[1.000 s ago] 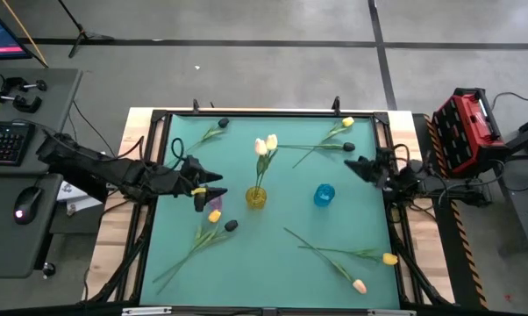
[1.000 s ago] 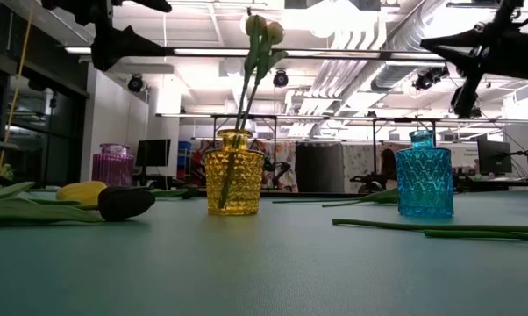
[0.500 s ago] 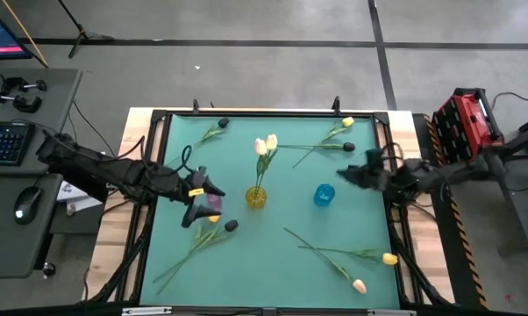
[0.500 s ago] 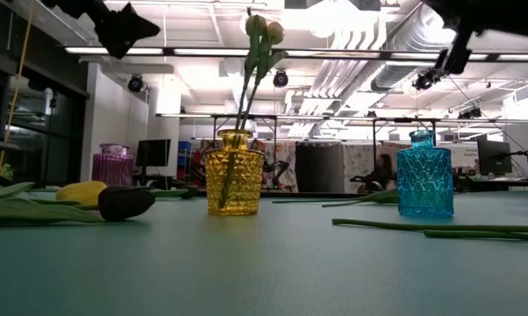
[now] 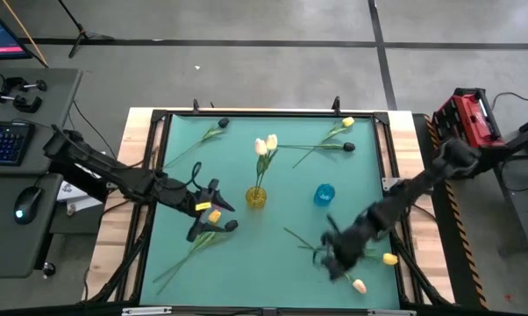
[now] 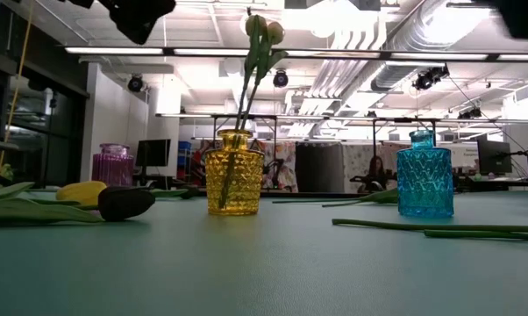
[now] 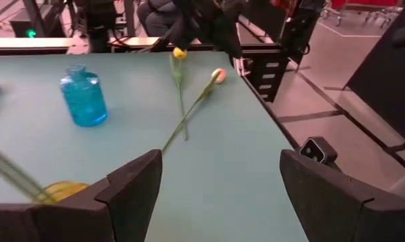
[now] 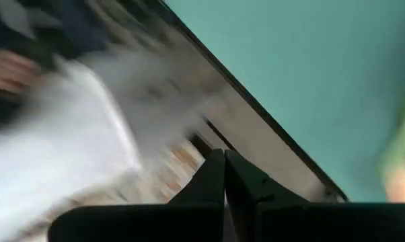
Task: Sort flowers into vase by color
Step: Put the white flower into the yellow vase
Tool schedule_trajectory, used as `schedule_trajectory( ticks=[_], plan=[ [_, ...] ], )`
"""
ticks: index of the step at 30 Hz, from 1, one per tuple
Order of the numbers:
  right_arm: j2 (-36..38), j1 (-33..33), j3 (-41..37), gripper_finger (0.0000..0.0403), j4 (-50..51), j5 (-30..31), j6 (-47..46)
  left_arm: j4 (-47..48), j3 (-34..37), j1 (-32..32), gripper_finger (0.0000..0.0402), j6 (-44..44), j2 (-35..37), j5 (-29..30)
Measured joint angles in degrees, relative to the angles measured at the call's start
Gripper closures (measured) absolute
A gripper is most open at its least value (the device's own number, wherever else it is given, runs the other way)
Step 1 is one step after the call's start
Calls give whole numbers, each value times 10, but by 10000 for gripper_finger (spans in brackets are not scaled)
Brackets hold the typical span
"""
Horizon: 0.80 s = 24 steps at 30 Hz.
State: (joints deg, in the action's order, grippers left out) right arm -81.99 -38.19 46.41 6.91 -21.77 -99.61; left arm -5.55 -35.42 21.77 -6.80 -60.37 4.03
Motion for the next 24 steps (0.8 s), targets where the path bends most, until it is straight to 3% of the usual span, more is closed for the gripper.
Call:
schedule_trajectory(
  ticks=[3, 7, 15, 24],
  plan=[
    [-57, -41, 15, 403, -6, -24, -21, -35, -4, 4, 113, 10, -45, 0],
    [-88, -75, 29, 403, -16, 32, -24, -34, -53, 4, 113, 47, -115, 1],
    [-71, -107, 46, 403, 45, 154, 7, -59, -170, -12, 113, 127, -255, -12],
    [-38, -107, 46, 403, 75, 218, 99, -116, -290, -39, 113, 164, -422, -75]
  ],
)
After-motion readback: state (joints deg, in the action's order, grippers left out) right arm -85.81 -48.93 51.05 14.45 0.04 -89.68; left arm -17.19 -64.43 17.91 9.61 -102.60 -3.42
